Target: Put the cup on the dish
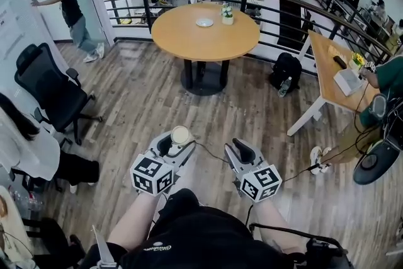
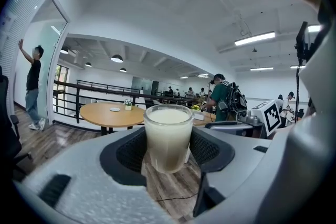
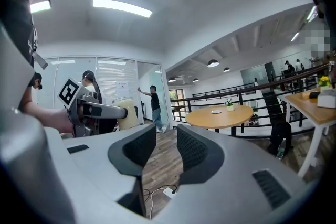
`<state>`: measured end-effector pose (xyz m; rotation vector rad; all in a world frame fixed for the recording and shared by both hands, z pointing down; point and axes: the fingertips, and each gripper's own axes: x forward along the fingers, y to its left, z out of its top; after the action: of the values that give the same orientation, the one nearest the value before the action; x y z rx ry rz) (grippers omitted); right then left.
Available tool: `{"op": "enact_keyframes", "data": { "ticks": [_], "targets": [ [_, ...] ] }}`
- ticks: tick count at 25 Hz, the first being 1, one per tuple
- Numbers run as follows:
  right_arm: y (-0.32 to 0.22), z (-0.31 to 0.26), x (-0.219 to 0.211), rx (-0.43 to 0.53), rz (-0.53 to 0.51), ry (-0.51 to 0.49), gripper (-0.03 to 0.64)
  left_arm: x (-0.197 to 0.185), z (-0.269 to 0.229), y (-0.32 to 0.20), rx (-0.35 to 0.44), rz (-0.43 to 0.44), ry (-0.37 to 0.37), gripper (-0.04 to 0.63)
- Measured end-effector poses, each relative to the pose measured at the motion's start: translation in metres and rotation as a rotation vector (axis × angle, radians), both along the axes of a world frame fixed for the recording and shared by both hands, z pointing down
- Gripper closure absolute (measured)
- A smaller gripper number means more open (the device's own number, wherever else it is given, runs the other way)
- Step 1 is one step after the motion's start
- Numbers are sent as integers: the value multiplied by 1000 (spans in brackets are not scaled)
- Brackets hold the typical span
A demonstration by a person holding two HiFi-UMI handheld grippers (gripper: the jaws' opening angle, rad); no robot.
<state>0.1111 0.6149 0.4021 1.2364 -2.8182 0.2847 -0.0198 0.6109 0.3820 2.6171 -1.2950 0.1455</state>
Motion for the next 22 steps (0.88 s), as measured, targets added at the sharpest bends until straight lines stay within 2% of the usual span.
{"op": "enact_keyframes", "data": {
  "ticks": [11, 16, 22],
  "targets": [
    [-27, 5, 7, 5, -10, 12, 508, 13, 0, -29, 13, 7, 10, 342],
    [-64, 9, 7, -5, -9, 22, 508, 11, 7, -67, 1, 4, 19, 342],
    [-132, 8, -1, -16, 9, 20, 508, -1, 6, -137, -4, 13, 13, 342]
  ]
}}
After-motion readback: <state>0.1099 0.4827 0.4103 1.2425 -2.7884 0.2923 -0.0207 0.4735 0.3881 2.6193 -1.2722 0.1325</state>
